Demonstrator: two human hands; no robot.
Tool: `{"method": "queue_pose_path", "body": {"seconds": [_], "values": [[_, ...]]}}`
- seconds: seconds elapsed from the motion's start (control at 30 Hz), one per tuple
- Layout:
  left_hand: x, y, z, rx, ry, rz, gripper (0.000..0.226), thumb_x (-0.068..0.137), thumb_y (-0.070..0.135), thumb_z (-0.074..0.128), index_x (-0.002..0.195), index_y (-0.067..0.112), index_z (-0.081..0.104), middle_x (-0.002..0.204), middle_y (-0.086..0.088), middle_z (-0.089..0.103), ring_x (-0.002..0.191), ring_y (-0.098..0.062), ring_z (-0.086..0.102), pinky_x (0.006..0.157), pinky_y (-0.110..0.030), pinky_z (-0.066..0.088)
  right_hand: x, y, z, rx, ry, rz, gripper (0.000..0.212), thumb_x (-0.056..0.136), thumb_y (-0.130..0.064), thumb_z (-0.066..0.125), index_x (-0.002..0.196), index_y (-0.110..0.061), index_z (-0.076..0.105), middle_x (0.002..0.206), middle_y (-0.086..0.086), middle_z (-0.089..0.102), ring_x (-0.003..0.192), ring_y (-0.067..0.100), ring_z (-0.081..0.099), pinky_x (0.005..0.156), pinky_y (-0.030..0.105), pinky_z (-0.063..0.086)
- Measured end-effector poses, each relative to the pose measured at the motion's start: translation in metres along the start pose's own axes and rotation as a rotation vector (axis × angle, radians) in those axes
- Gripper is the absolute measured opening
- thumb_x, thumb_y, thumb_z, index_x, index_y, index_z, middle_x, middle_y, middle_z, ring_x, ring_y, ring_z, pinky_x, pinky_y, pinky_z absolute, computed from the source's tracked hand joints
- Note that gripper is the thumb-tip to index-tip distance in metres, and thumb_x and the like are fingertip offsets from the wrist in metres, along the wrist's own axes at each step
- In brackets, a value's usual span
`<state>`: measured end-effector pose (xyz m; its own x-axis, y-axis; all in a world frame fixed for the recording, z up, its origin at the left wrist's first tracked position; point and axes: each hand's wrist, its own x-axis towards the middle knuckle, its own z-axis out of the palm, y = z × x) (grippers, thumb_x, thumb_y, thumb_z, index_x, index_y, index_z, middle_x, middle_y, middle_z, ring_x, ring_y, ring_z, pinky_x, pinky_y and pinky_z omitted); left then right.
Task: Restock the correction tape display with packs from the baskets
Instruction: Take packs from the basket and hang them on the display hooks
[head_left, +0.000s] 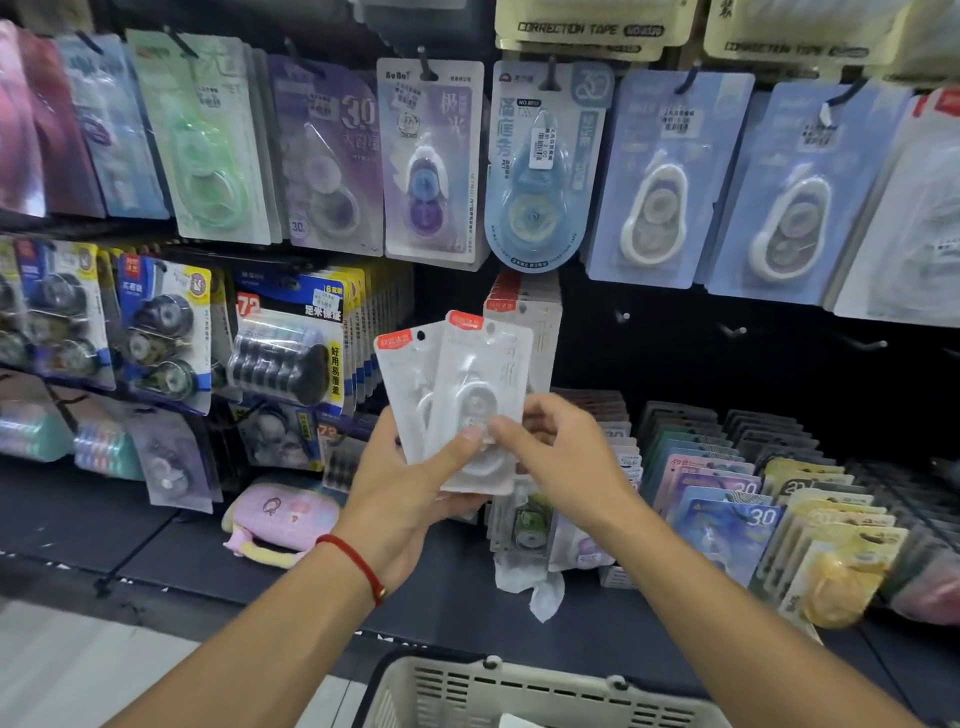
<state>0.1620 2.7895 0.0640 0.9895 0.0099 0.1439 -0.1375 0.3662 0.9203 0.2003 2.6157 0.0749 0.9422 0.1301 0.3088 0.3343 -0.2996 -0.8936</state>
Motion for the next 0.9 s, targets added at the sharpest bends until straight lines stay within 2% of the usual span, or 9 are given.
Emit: {"method": "queue_pose_path", "body": {"seconds": [0.17,0.33,0.47,0.53,0.6,0.67,0.73,0.8,0.9], "values": [[0.004,0.002,-0.006,-0.002,0.134,-0.015,0.037,0.1,0.009,0.069,0.131,0.028,0.062,0.125,-0.003,0.075,0.112,-0.032,0.075,0.085,-0.062,0.063,0.006,-0.005,-0.012,0.078,0.172,0.019,0.019,0.101,-0.043,0.067,0.114,-0.032,0.059,0.097,-0.012,0.08,0.089,0.006,0.076,0.077,0.033,0.058],[0.005,0.003,-0.009,0.019,0.154,0.007,0.039,0.1,0.007,0.068,0.13,0.031,0.064,0.123,-0.001,0.076,0.11,-0.027,0.076,0.083,-0.06,0.064,0.007,-0.012,-0.017,0.044,0.184,0.02,0.026,0.099,-0.045,0.069,0.117,-0.028,0.061,0.094,-0.012,0.081,0.087,0.009,0.077,0.081,0.043,0.063],[0.006,0.002,-0.01,0.038,0.189,0.037,0.039,0.098,0.008,0.071,0.126,0.034,0.065,0.119,0.0,0.077,0.104,-0.027,0.077,0.078,-0.059,0.065,0.005,-0.021,-0.015,0.059,0.189,0.004,0.031,0.095,-0.05,0.071,0.114,-0.026,0.063,0.089,-0.007,0.081,0.087,0.028,0.077,0.081,0.055,0.062],[0.008,0.001,-0.011,0.039,0.212,0.046,0.038,0.098,0.008,0.071,0.126,0.033,0.065,0.119,0.0,0.077,0.102,-0.027,0.078,0.075,-0.055,0.066,0.008,-0.018,-0.014,0.02,0.208,0.013,0.036,0.094,-0.052,0.072,0.116,-0.025,0.063,0.088,-0.006,0.081,0.085,0.022,0.077,0.077,0.048,0.063],[0.01,0.0,-0.012,0.044,0.243,0.059,0.036,0.098,0.008,0.071,0.124,0.033,0.066,0.117,0.002,0.076,0.1,-0.025,0.078,0.07,-0.048,0.066,0.01,-0.011,-0.012,-0.152,0.213,0.05,0.052,0.094,-0.057,0.069,0.13,-0.022,0.058,0.11,-0.005,0.077,0.102,0.017,0.073,0.08,0.033,0.06],[0.011,-0.001,-0.014,0.054,0.269,0.071,0.036,0.097,0.007,0.071,0.12,0.035,0.066,0.115,0.004,0.076,0.097,-0.023,0.079,0.065,-0.042,0.065,0.01,0.0,-0.01,-0.54,0.252,-0.016,0.074,0.096,-0.056,0.067,0.153,-0.016,0.04,0.145,0.004,0.054,0.128,0.021,0.054,0.098,0.032,0.049],[0.011,-0.003,-0.015,0.069,0.279,0.07,0.036,0.097,0.006,0.07,0.118,0.036,0.066,0.116,0.004,0.075,0.096,-0.022,0.079,0.064,-0.04,0.065,0.008,0.009,-0.008,-0.882,0.287,-0.278,0.074,0.099,-0.042,0.068,0.158,-0.015,0.033,0.156,0.01,0.038,0.138,0.028,0.042,0.108,0.04,0.045],[0.012,-0.005,-0.015,0.092,0.28,0.071,0.036,0.098,0.006,0.07,0.12,0.035,0.065,0.118,0.003,0.075,0.096,-0.023,0.079,0.065,-0.041,0.065,0.012,0.018,-0.008,-1.018,0.139,-0.449,0.067,0.101,-0.033,0.065,0.16,-0.02,0.035,0.169,0.009,0.026,0.153,0.031,0.03,0.119,0.048,0.039],[0.012,-0.007,-0.015,0.122,0.274,0.088,0.036,0.098,0.007,0.071,0.118,0.037,0.066,0.112,0.007,0.077,0.095,-0.021,0.079,0.065,-0.04,0.065,0.022,0.033,-0.008,-1.113,-0.141,-0.359,0.07,0.107,-0.043,0.051,0.167,-0.026,0.018,0.176,-0.006,-0.016,0.163,0.021,-0.008,0.13,0.05,0.018]]}}
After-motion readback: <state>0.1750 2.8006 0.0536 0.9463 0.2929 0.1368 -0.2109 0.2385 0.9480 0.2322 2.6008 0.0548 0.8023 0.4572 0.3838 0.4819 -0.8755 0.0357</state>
